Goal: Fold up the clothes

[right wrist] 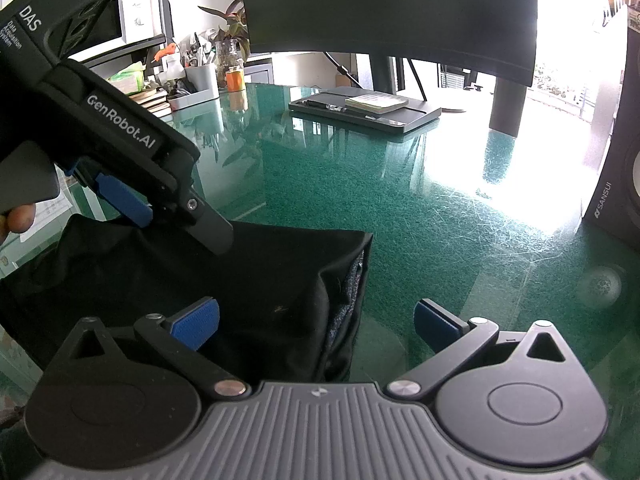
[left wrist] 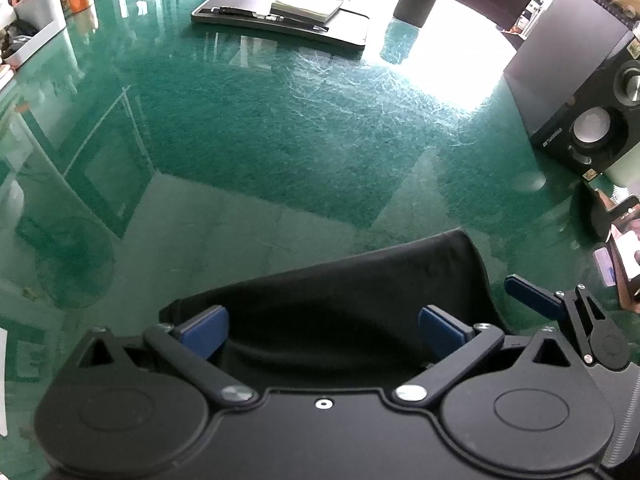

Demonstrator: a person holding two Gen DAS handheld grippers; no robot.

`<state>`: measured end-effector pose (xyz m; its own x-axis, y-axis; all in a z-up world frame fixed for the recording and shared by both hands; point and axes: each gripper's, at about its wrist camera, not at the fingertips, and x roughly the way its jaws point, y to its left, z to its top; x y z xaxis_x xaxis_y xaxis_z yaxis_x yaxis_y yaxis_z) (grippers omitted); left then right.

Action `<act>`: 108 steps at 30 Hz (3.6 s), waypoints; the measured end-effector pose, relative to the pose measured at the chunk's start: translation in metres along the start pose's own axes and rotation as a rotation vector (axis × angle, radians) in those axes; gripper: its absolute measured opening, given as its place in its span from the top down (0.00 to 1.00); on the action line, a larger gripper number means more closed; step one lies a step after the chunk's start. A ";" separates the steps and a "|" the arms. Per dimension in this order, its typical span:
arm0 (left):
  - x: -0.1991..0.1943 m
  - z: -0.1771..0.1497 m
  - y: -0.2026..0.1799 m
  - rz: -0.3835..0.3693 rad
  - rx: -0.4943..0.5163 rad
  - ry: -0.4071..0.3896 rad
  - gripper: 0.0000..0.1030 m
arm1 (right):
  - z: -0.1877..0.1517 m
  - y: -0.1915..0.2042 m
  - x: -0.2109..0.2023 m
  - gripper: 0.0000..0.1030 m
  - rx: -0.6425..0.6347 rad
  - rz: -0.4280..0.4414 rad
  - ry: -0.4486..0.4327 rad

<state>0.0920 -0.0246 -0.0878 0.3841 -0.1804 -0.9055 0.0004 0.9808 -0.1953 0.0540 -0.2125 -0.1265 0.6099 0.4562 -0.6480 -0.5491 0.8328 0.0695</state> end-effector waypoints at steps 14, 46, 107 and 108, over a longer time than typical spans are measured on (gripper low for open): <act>-0.001 0.000 0.005 -0.029 -0.004 -0.004 0.01 | 0.000 0.000 0.000 0.00 0.000 0.000 0.000; -0.008 0.003 0.009 -0.030 -0.018 -0.023 0.01 | 0.000 0.000 0.000 0.00 0.000 0.000 0.000; -0.021 -0.007 0.015 0.023 -0.040 -0.047 0.00 | 0.000 0.000 0.000 0.00 0.000 0.000 -0.001; -0.022 -0.007 0.015 0.021 -0.040 -0.049 0.00 | 0.000 0.000 0.000 0.00 0.000 0.000 -0.001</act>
<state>0.0770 -0.0063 -0.0733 0.4284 -0.1553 -0.8902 -0.0445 0.9803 -0.1924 0.0540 -0.2128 -0.1269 0.6105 0.4566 -0.6472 -0.5494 0.8327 0.0692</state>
